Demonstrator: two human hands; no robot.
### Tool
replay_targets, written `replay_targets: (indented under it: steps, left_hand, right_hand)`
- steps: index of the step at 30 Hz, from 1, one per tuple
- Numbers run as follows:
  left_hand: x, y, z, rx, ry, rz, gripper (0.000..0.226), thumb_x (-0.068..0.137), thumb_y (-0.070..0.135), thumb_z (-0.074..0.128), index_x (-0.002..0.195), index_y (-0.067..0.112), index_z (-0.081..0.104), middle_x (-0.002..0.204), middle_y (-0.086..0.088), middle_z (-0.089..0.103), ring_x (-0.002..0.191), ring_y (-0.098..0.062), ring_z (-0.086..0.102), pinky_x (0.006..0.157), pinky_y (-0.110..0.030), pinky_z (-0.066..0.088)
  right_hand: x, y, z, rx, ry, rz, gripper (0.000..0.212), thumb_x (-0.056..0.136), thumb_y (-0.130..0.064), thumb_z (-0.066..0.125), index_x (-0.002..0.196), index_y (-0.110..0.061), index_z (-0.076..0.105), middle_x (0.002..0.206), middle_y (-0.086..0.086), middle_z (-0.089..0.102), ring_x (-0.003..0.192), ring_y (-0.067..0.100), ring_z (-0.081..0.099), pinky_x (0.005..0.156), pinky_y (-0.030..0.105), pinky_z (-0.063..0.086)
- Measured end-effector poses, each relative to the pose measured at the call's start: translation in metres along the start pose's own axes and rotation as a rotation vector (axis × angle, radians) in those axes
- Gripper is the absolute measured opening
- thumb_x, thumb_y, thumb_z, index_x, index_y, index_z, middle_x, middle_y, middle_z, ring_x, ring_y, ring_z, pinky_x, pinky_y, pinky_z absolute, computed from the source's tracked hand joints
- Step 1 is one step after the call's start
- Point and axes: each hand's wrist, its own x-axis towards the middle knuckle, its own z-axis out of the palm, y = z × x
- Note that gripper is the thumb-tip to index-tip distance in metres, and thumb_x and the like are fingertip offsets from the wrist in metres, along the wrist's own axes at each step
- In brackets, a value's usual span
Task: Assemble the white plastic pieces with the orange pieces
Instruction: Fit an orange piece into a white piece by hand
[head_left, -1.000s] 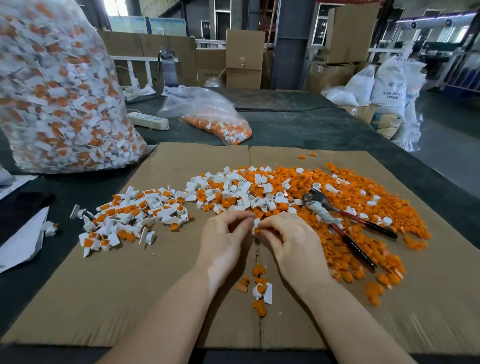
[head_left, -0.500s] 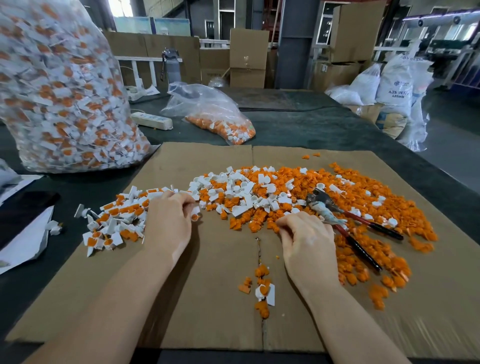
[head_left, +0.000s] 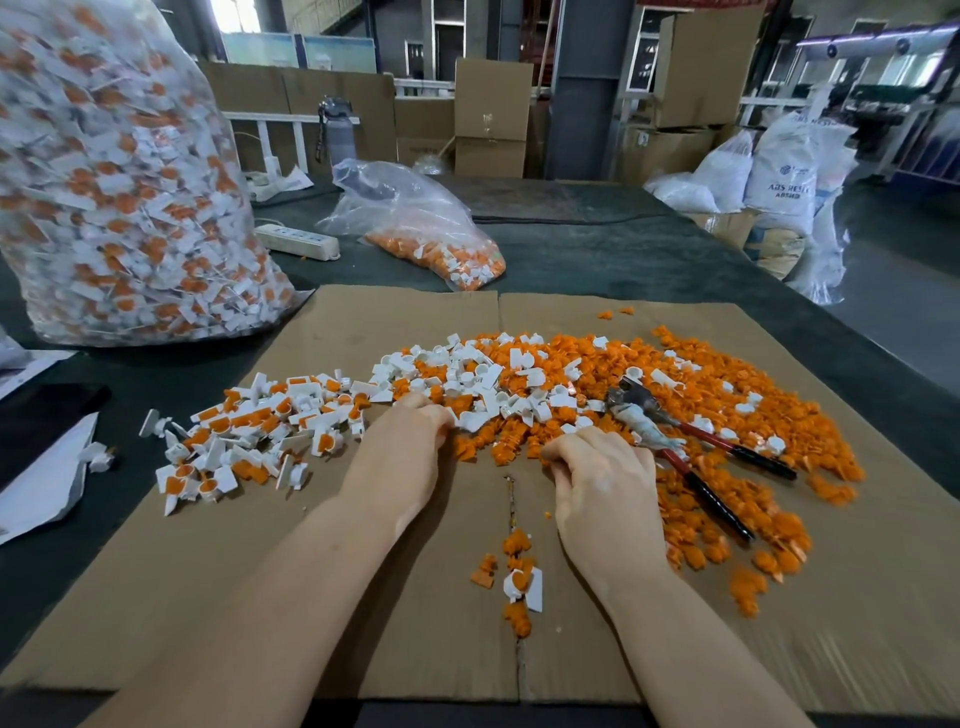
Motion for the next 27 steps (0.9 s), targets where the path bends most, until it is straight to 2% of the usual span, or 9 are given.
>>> replay_targets:
  steps: [3, 5, 7, 10, 12, 16, 22, 27]
  left_hand:
    - [-0.003, 0.001, -0.003, -0.085, 0.014, -0.035, 0.019, 0.093, 0.016, 0.056, 0.108, 0.019, 0.067, 0.104, 0.005, 0.056, 0.092, -0.008, 0.049, 0.078, -0.012, 0.031]
    - [-0.007, 0.005, -0.007, -0.275, 0.048, -0.108, 0.011, 0.089, 0.02, 0.062, 0.096, 0.022, 0.069, 0.094, 0.012, 0.058, 0.085, -0.004, 0.05, 0.074, -0.01, 0.034]
    - [-0.01, 0.011, -0.009, -0.624, 0.018, -0.223, 0.006, 0.087, 0.019, 0.065, 0.087, 0.023, 0.069, 0.085, 0.011, 0.066, 0.077, -0.005, 0.061, 0.068, -0.009, 0.043]
    - [-0.016, 0.023, -0.013, -1.325, -0.192, -0.459, 0.011, 0.085, 0.005, 0.062, 0.09, 0.011, 0.07, 0.083, -0.007, 0.072, 0.07, -0.012, 0.068, 0.061, -0.018, 0.055]
    - [-0.018, 0.026, -0.013, -1.536, -0.288, -0.537, 0.014, 0.085, 0.0, 0.058, 0.094, 0.003, 0.068, 0.082, -0.013, 0.071, 0.067, -0.016, 0.068, 0.057, -0.02, 0.055]
    - [-0.02, 0.028, -0.01, -1.624, -0.351, -0.538, 0.016, 0.085, -0.002, 0.055, 0.098, -0.002, 0.065, 0.082, -0.016, 0.07, 0.066, -0.016, 0.068, 0.057, -0.021, 0.056]
    - [-0.021, 0.028, -0.009, -1.54, -0.39, -0.431, 0.018, 0.085, 0.004, 0.058, 0.1, -0.001, 0.066, 0.084, -0.017, 0.069, 0.069, -0.017, 0.067, 0.064, -0.024, 0.057]
    - [-0.026, 0.033, -0.007, -1.413, -0.371, -0.352, 0.014, 0.086, 0.005, 0.059, 0.097, 0.004, 0.068, 0.086, -0.014, 0.071, 0.074, -0.017, 0.068, 0.066, -0.023, 0.057]
  right_hand:
    - [0.0, 0.0, 0.0, 0.022, 0.012, -0.005, 0.019, 0.076, 0.008, 0.067, 0.079, -0.011, 0.069, 0.077, 0.002, 0.064, 0.077, 0.025, 0.059, 0.074, 0.037, 0.04]
    - [0.0, 0.0, 0.0, 0.057, 0.04, -0.015, 0.018, 0.075, 0.006, 0.069, 0.08, -0.011, 0.07, 0.078, 0.002, 0.066, 0.078, 0.024, 0.06, 0.074, 0.037, 0.041]
    - [0.0, 0.0, -0.001, 0.087, 0.065, -0.024, 0.017, 0.076, 0.004, 0.07, 0.08, -0.012, 0.071, 0.079, 0.001, 0.066, 0.078, 0.023, 0.061, 0.074, 0.036, 0.041]
    - [0.0, 0.001, -0.002, 0.118, 0.096, -0.043, 0.015, 0.076, 0.003, 0.071, 0.08, -0.012, 0.071, 0.078, 0.001, 0.066, 0.078, 0.023, 0.061, 0.073, 0.035, 0.04]
    - [-0.001, 0.001, -0.003, 0.154, 0.114, -0.06, 0.015, 0.076, 0.003, 0.071, 0.081, -0.011, 0.071, 0.079, 0.001, 0.067, 0.078, 0.022, 0.062, 0.073, 0.033, 0.04]
    - [-0.001, 0.001, -0.005, 0.274, 0.135, -0.113, 0.013, 0.08, 0.0, 0.068, 0.089, -0.009, 0.071, 0.084, 0.002, 0.068, 0.083, 0.019, 0.062, 0.076, 0.033, 0.047]
    - [-0.002, -0.003, -0.007, 0.423, 0.111, -0.188, 0.017, 0.083, -0.011, 0.068, 0.101, -0.008, 0.069, 0.09, 0.0, 0.066, 0.088, 0.014, 0.06, 0.078, 0.034, 0.052]
    - [-0.001, -0.002, -0.006, 0.43, 0.105, -0.153, 0.011, 0.082, -0.009, 0.07, 0.092, -0.008, 0.068, 0.086, -0.001, 0.063, 0.085, 0.011, 0.056, 0.074, 0.023, 0.049]
